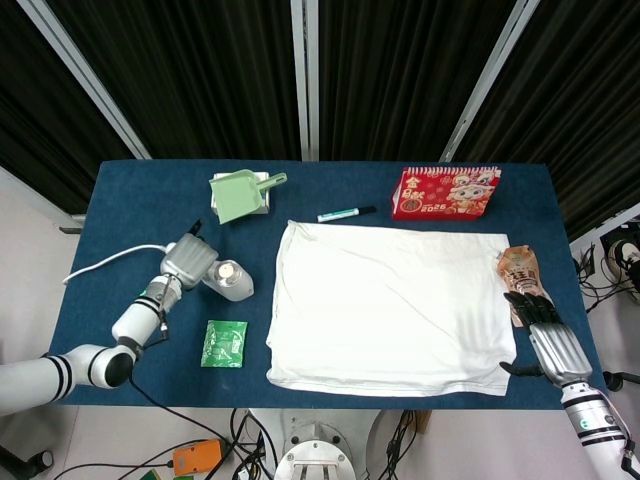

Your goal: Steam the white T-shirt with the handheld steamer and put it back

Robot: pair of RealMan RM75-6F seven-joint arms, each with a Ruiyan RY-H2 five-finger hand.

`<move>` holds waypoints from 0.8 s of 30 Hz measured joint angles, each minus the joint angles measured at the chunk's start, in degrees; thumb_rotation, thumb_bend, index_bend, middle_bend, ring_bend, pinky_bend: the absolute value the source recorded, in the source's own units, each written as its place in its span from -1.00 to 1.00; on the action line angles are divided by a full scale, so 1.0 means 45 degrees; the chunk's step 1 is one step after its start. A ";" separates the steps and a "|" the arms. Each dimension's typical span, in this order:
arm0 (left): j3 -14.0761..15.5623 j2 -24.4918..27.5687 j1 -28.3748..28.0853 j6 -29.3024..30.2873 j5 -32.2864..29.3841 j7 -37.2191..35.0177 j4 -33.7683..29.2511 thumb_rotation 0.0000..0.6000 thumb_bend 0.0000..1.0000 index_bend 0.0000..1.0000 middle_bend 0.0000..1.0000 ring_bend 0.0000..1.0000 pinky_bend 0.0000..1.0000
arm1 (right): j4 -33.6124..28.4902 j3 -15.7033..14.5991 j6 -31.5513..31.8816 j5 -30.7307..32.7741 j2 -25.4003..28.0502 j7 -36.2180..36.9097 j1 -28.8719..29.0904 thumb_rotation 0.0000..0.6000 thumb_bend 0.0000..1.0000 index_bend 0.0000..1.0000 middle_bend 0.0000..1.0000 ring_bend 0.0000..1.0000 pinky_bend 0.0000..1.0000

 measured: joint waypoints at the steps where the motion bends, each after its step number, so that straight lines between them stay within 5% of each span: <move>1: 0.0024 -0.0006 -0.0050 -0.0021 -0.0037 -0.0047 0.0012 1.00 -0.80 0.00 0.20 -0.15 -1.00 | 0.0004 -0.0001 -0.0001 0.0000 -0.0006 -0.0004 0.0000 1.00 -0.63 -0.98 -0.75 -1.00 -0.99; 9: 0.0192 0.0067 -0.0402 -0.0417 -0.0441 -0.0620 0.0008 1.00 -0.66 0.15 0.29 -0.05 -1.00 | 0.0030 0.0005 0.0013 0.0036 -0.0024 0.0032 -0.0016 1.00 -0.63 -0.98 -0.75 -1.00 -0.99; 19: 0.0426 0.0472 -0.0886 -0.1621 -0.1259 -0.1973 -0.0225 1.00 -0.18 0.20 0.43 0.07 -1.00 | -0.0009 0.0003 0.0029 0.0037 -0.0006 0.0014 -0.0025 1.00 -0.63 -0.98 -0.75 -1.00 -0.99; 24: 0.0548 0.0618 -0.0953 -0.1757 -0.1213 -0.2758 -0.0258 1.00 -0.11 0.32 0.54 0.16 -0.72 | -0.0066 0.0001 0.0047 0.0042 0.0029 -0.0013 -0.0038 1.00 -0.63 -0.98 -0.75 -1.00 -0.99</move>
